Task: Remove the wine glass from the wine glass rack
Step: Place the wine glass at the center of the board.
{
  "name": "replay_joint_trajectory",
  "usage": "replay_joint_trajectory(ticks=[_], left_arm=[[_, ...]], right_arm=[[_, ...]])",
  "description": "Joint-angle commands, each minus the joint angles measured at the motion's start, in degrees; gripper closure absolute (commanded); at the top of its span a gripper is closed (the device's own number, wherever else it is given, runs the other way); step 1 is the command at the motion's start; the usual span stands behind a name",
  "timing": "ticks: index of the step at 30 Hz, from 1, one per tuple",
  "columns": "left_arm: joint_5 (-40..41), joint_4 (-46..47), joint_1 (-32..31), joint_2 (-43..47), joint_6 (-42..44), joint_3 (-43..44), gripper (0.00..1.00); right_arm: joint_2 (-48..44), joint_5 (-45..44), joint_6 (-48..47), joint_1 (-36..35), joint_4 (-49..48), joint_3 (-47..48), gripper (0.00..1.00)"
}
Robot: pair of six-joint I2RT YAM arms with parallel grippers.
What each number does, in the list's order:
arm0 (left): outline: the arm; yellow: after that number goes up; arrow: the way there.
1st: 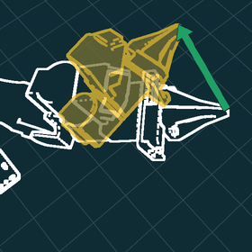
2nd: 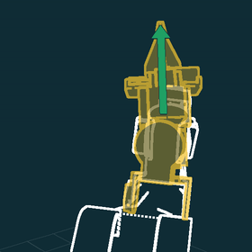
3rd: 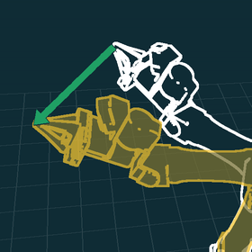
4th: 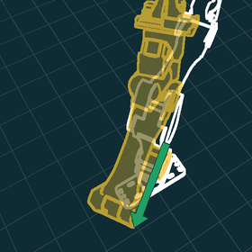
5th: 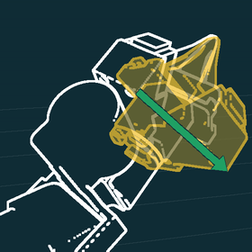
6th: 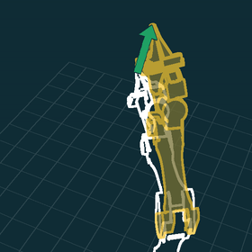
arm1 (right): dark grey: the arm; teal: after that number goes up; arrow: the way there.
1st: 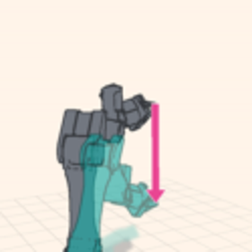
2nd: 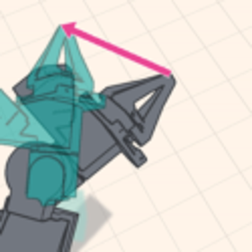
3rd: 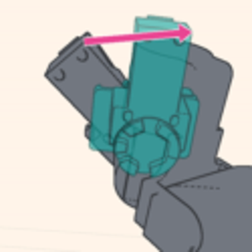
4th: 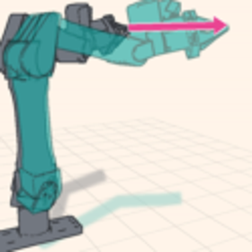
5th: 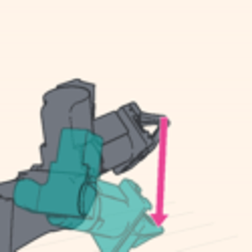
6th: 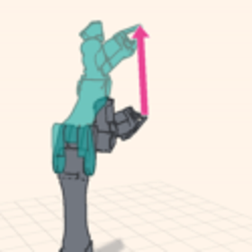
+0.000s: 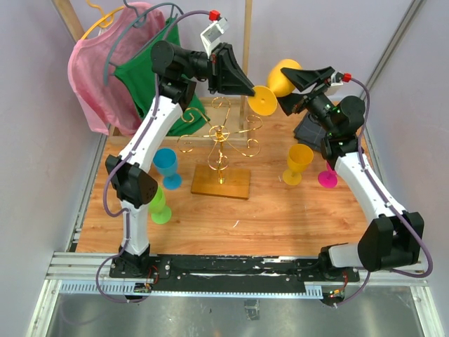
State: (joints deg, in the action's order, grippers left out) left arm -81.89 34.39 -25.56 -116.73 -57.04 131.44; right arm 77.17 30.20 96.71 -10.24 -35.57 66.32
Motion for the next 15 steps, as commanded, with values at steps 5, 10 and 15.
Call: replay_joint_trajectory(ticks=[5,10,15], left_arm=[[-4.55,1.67,-2.02,4.75,5.45,-3.62,1.00],[-5.33,1.67,-2.49,4.51,5.19,-3.45,1.00],[-5.81,1.69,-3.09,4.15,4.83,-3.25,1.00]], right_arm=[[0.05,-5.21,4.87,-1.55,-8.00,-2.23,0.02],[0.42,-5.15,5.18,-1.56,-8.62,-1.69,0.02],[1.12,-4.85,5.32,-1.67,-10.47,-0.81,0.01]])
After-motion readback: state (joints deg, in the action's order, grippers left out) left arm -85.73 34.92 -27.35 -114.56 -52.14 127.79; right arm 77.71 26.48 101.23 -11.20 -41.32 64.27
